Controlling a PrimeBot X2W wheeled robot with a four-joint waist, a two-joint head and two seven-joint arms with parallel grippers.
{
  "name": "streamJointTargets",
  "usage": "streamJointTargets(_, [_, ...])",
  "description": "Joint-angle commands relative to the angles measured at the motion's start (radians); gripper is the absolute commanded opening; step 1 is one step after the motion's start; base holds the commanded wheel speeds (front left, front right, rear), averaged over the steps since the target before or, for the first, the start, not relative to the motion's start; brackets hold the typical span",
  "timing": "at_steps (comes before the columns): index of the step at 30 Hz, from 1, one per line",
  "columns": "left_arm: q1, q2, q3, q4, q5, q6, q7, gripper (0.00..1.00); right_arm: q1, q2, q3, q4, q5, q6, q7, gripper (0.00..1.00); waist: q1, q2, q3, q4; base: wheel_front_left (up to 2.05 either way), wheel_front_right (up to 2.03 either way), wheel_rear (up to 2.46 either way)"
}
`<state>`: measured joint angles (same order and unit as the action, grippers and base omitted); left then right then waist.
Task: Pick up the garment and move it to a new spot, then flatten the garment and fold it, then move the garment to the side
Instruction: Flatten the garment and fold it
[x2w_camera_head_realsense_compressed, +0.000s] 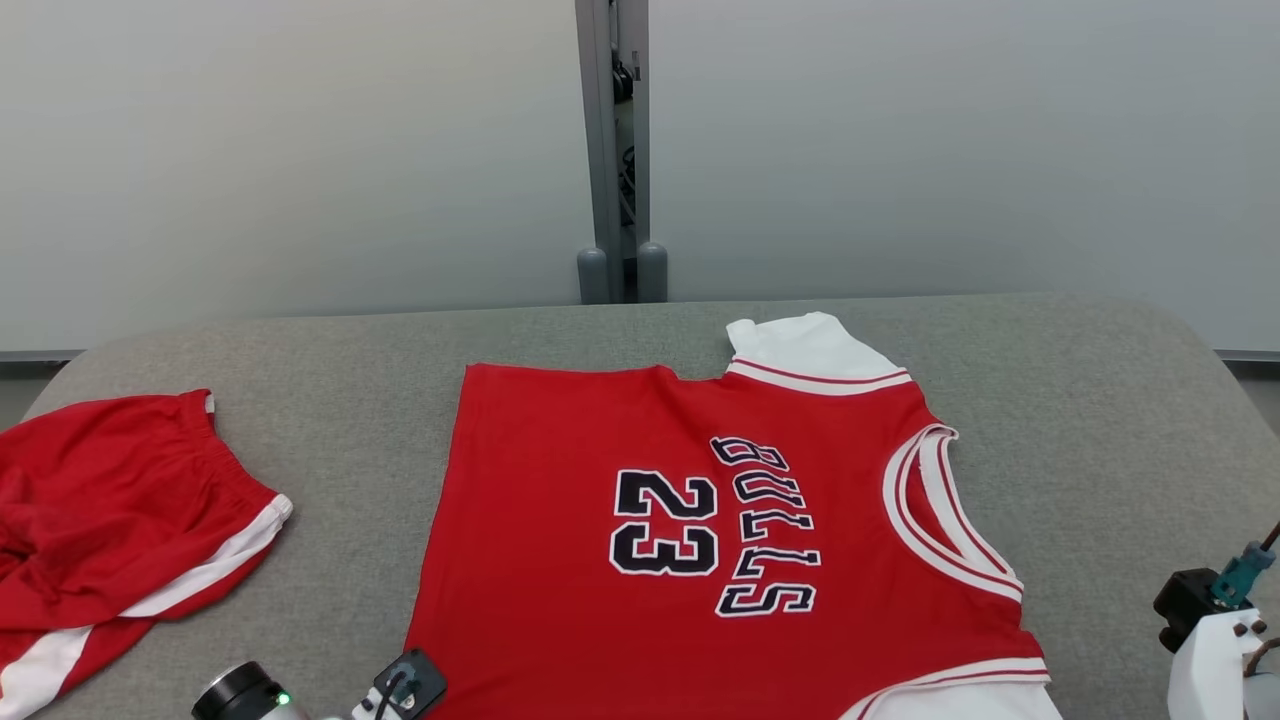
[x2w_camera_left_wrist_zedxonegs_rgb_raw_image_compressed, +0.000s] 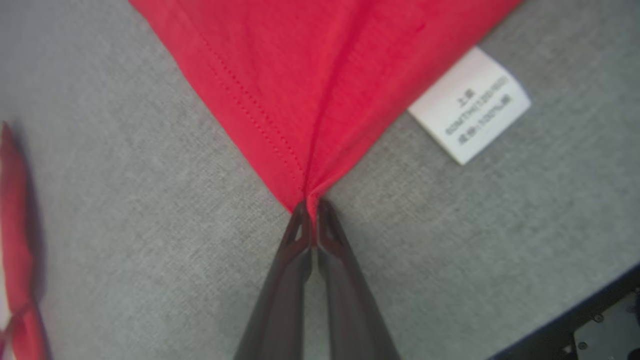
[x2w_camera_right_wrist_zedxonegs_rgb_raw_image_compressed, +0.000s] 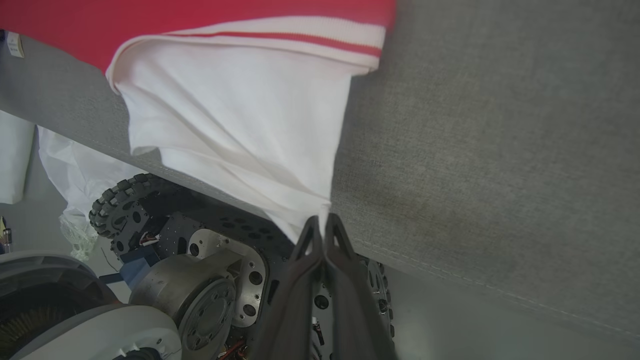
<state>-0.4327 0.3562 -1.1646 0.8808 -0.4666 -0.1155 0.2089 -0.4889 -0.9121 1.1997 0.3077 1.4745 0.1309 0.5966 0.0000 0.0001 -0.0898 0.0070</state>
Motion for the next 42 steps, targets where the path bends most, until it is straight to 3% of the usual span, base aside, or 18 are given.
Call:
streamJointTargets(1, [0.103, 0.116, -0.082, -0.126, -0.086, -0.022, 0.135, 0.0, 0.015, -0.011, -0.004, 0.012, -0.018, 0.0, -0.008, 0.0, 0.0, -0.0001, -0.002, 0.006, 0.0, 0.0, 0.0])
streamJointTargets(2, [0.103, 0.116, -0.082, -0.126, -0.086, -0.022, 0.135, 0.0, 0.015, -0.011, -0.004, 0.012, -0.018, 0.0, -0.008, 0.0, 0.0, -0.0001, -0.002, 0.006, 0.0, 0.0, 0.0])
streamJointTargets(5, [0.059, 0.273, -0.101, -0.381, -0.177, -0.016, 0.258, 0.0, 0.027, -0.009, -0.008, 0.019, -0.026, 0.0, -0.012, 0.0, 0.0, -0.0001, -0.003, 0.013, 0.0, 0.0, 0.0])
streamJointTargets(9, [0.04, 0.431, -0.103, -0.661, -0.271, -0.015, 0.391, 0.0, 0.029, -0.009, -0.017, 0.023, -0.033, 0.0, -0.01, 0.0, 0.0, -0.0001, -0.002, 0.023, 0.0, 0.0, 0.0])
streamJointTargets(13, [0.03, 0.513, -0.087, -0.828, -0.303, 0.008, 0.44, 0.0, 0.029, -0.005, -0.03, 0.022, -0.034, 0.0, -0.015, 0.0, 0.0, -0.0001, 0.0, 0.028, 0.0, 0.0, 0.0])
streamJointTargets(21, [0.048, 0.554, -0.075, -0.944, -0.317, 0.056, 0.463, 0.0, 0.032, 0.009, -0.051, 0.015, -0.038, 0.0, -0.006, 0.0, 0.0, -0.0001, 0.006, 0.021, 0.0, 0.0, 0.0])
streamJointTargets(29, [0.06, 0.519, -0.024, -0.946, -0.399, 0.075, 0.405, 0.0, 0.027, 0.019, -0.091, -0.021, -0.045, 0.0, -0.056, 0.0, 0.0, -0.0001, 0.013, 0.012, 0.0, 0.0, 0.0])
streamJointTargets(33, [0.064, 0.515, 0.02, -0.941, -0.509, 0.059, 0.393, 0.0, 0.014, 0.022, -0.118, -0.034, -0.061, 0.0, -0.092, 0.0, 0.0, -0.0001, 0.019, 0.008, 0.0, 0.0, 0.0])
streamJointTargets(42, [0.025, 0.509, 0.096, -0.92, -0.621, 0.044, 0.362, 0.0, -0.007, 0.042, -0.164, -0.038, -0.104, 0.0, -0.171, 0.0, 0.0, -0.0001, 0.036, -0.003, 0.0, 0.0, 0.0])
